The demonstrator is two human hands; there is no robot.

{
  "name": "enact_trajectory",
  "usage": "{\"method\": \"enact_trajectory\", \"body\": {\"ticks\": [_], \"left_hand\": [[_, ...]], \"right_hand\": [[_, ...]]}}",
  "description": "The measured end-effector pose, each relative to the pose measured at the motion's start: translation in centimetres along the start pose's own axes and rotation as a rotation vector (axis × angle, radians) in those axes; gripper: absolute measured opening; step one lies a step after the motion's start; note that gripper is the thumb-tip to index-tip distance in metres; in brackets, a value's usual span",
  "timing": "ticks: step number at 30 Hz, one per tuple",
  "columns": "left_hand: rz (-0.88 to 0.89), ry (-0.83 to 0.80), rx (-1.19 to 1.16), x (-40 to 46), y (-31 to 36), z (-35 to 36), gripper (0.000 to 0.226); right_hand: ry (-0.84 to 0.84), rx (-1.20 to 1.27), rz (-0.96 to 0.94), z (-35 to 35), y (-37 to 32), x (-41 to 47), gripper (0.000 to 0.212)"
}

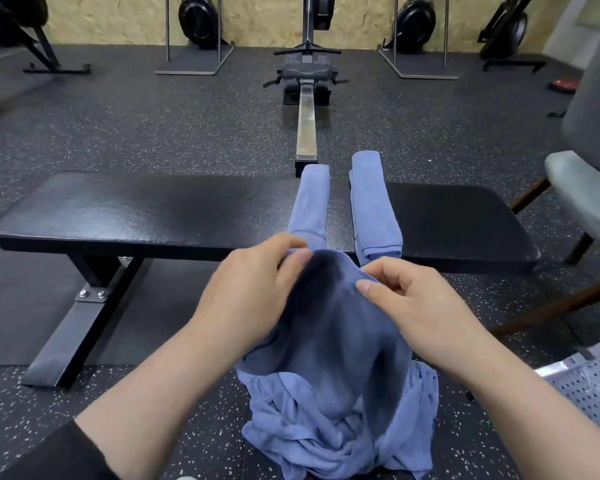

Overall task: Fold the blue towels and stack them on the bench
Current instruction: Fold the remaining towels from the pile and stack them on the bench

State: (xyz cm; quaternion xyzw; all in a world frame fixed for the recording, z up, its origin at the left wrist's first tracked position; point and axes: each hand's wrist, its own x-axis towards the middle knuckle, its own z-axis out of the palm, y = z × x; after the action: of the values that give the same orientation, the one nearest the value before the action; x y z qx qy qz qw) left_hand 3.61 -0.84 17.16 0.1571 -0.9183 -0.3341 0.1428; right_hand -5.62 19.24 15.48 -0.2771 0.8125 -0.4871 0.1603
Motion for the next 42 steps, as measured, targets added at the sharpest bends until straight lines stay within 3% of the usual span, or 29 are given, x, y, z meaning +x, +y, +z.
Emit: {"method": "enact_trajectory", "body": {"ticks": [4,6,9,12,18,22,27,31,33,36,39,42], "left_hand": [[0.121,-0.312,0.085,-0.7,1.7,1.9,0.049],[0.127,-0.369,0.111,-0.8,1.9,2.6,0.044],[0.113,-0.318,0.089,-0.4,1.3,2.8,0.025],[0.087,-0.27,0.086,-0.1,0.8,2.7,0.028],[-0.049,0.015,-0.081,0.8,0.4,1.2,0.032],[-0.152,0.143,-0.096,1.8,-1.2,-0.2,0.031],[-0.099,0.06,-0.01,0.8,-0.7,0.0,0.015],[0.072,-0.226,0.077,-0.6,1.6,1.4,0.045],[0.129,-0.284,0.079,-0.8,2.0,2.2,0.043],[0.136,-0.289,0.063,-0.6,1.4,2.7,0.023],[0.11,-0.248,0.08,-0.4,1.0,2.7,0.031],[0.05,-0.081,-0.017,0.0,1.1,2.2,0.034]], "right_hand": [[-0.047,-0.067,-0.053,0.5,-0.3,0.1,0.018],[-0.052,-0.055,-0.049,0.7,-0.4,0.2,0.02],[-0.031,0.03,-0.043,0.7,-0.5,0.3,0.02],[-0.015,0.046,-0.015,0.6,-0.2,0.4,0.011],[-0.013,-0.067,0.051,-0.1,-0.1,0.3,0.036],[0.034,-0.065,0.037,-0.6,0.0,0.4,0.029],[0.003,-0.119,-0.012,-0.1,-0.4,-0.1,0.019],[-0.043,-0.168,-0.053,0.6,-0.4,0.1,0.019],[-0.046,-0.146,-0.068,0.7,-0.5,0.1,0.02],[-0.048,-0.029,-0.068,0.6,-0.6,0.0,0.02],[-0.016,0.054,-0.064,0.4,-0.5,0.2,0.015],[-0.014,0.057,-0.023,0.0,-0.3,0.3,0.01]]}}
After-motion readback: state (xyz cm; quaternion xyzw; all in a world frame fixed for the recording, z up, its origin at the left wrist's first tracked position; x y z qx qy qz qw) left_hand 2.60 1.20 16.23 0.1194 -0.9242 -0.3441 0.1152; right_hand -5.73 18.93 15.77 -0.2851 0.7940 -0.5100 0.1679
